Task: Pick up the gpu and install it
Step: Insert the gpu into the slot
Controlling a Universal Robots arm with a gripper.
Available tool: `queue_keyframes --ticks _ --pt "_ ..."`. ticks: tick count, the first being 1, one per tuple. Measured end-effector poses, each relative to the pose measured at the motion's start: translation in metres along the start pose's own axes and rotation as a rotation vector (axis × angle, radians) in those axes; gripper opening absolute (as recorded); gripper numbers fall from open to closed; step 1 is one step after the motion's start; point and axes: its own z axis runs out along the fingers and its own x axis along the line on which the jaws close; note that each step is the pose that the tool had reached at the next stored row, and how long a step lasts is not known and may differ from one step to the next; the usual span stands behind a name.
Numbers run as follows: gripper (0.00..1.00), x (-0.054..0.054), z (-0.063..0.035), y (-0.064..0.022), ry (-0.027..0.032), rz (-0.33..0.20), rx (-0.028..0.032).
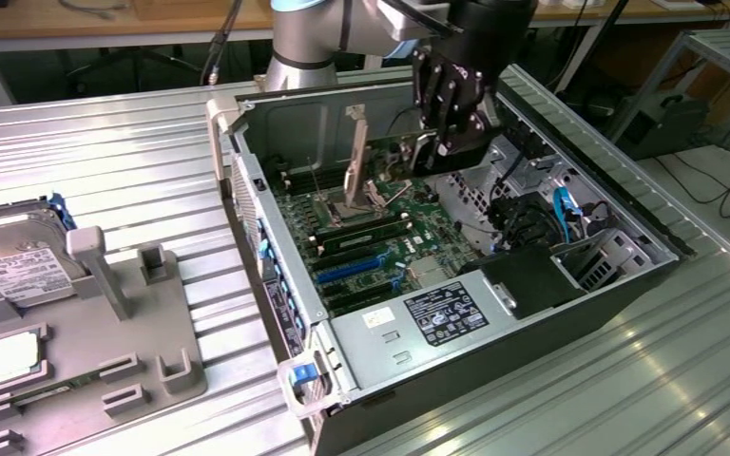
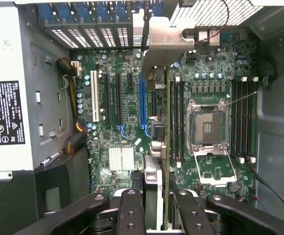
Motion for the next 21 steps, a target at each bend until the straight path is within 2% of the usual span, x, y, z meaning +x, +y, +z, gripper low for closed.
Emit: queue_keyframes --ticks 4,9,17,21 --pt "0.28 0.0 0.0036 0.0014 0.0 -0.009 -0.0041" --pt "0.28 0.0 0.0072 0.002 -0.0014 -0.052 -0.0055" --pt "0.28 -0.001 0.0126 0.0078 -0.0016 -0.053 -0.0055" --pt "0.28 -0.001 0.0187 0.0082 -0.0017 -0.053 -0.006"
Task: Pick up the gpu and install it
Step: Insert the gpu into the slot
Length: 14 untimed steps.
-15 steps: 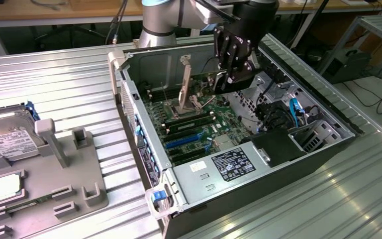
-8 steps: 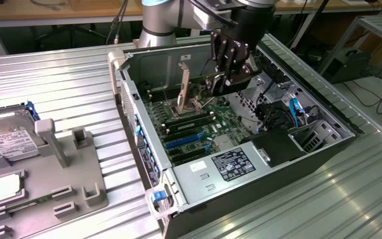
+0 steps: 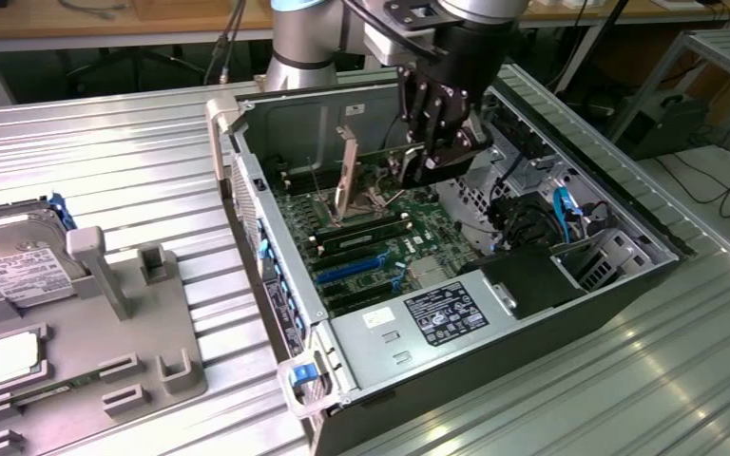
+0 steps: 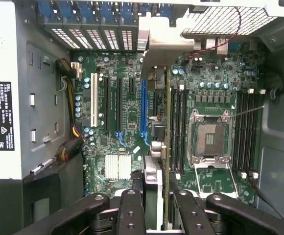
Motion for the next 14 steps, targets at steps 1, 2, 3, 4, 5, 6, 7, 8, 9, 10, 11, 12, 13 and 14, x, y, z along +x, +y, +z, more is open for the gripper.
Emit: queue_keyframes --ticks 1,2,3,4,5,6,7,8,9,10,11,12,13,14 --pt "0.28 0.0 0.0017 0.0001 0.0001 0.0 -0.0001" --pt "0.28 0.0 0.0035 0.0004 0.0001 0.0 -0.0001" --pt "0.28 0.0 0.0053 0.0008 0.0001 0.0 -0.0001" --pt "0.28 0.0 0.0069 0.0015 0.0001 0.0 -0.0001" --pt "0.28 0.0 0.0083 0.0026 0.0001 0.0 0.0" --pt "0.28 -0.001 0.009 0.0037 0.0001 0.0 -0.0001" --pt "0.28 -0.001 0.0097 0.005 0.0002 0.0 -0.0001" --pt "0.28 -0.001 0.0104 0.0064 0.0001 0.0 -0.0001" --pt "0.28 -0.001 0.0112 0.0075 0.0001 0.0 -0.0001" --pt "0.28 -0.001 0.012 0.0085 0.0002 0.0 -0.0001" --pt "0.28 -0.001 0.0129 0.0097 0.0001 0.0 -0.0001" --pt "0.28 -0.001 0.0139 0.0108 0.0001 0.0 0.0" --pt "0.28 -0.001 0.0147 0.012 0.0001 0.0 0.0" --pt "0.28 -0.001 0.0155 0.0129 0.0001 0.0 -0.0001"
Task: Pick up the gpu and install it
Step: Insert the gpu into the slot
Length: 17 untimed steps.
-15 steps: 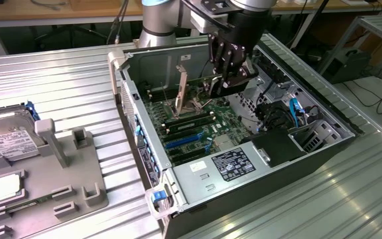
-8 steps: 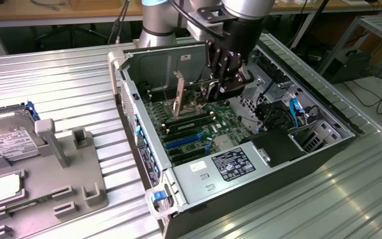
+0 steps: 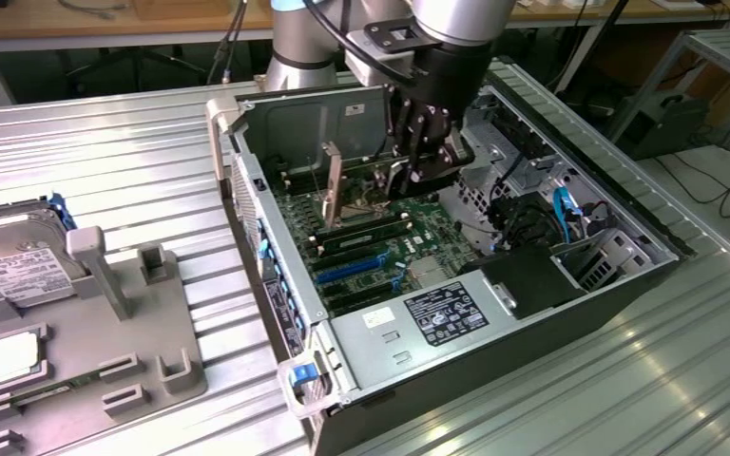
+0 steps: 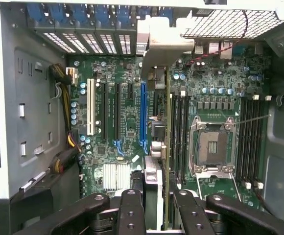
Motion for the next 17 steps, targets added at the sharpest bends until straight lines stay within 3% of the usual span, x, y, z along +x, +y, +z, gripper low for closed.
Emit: queue_keyframes --ticks 8,17 --pt "0.28 -0.0001 0.0049 0.009 0.0001 0.0 -0.0001" --pt "0.28 0.0004 0.0084 0.0106 0.0001 0.001 0.0"
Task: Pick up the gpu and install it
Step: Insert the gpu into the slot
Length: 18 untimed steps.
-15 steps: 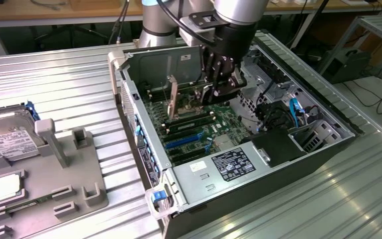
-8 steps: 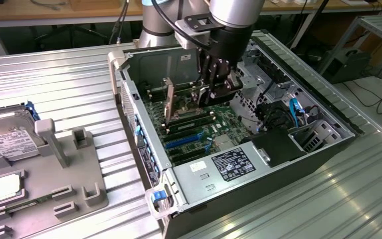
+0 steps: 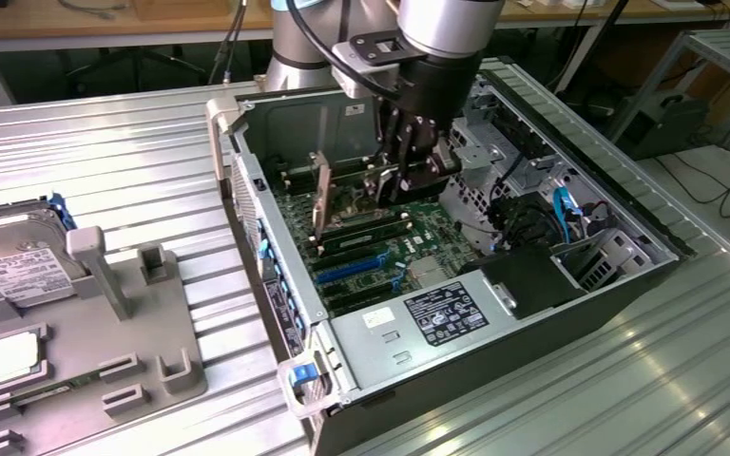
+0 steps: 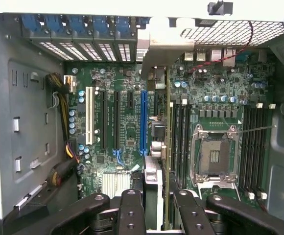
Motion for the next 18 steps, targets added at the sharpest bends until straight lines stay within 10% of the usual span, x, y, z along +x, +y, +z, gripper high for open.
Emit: queue_keyframes --ticks 8,13,14,18 --pt "0.28 0.0 0.0094 0.0091 0.0003 0.016 0.0005" --pt "0.28 0.001 0.0347 0.0192 0.0007 0.025 0.0006" --pt "0.28 0.001 0.0425 0.0193 0.0128 0.026 0.0004" --pt "0.28 0.005 0.0514 0.0225 0.0127 0.028 -0.0009"
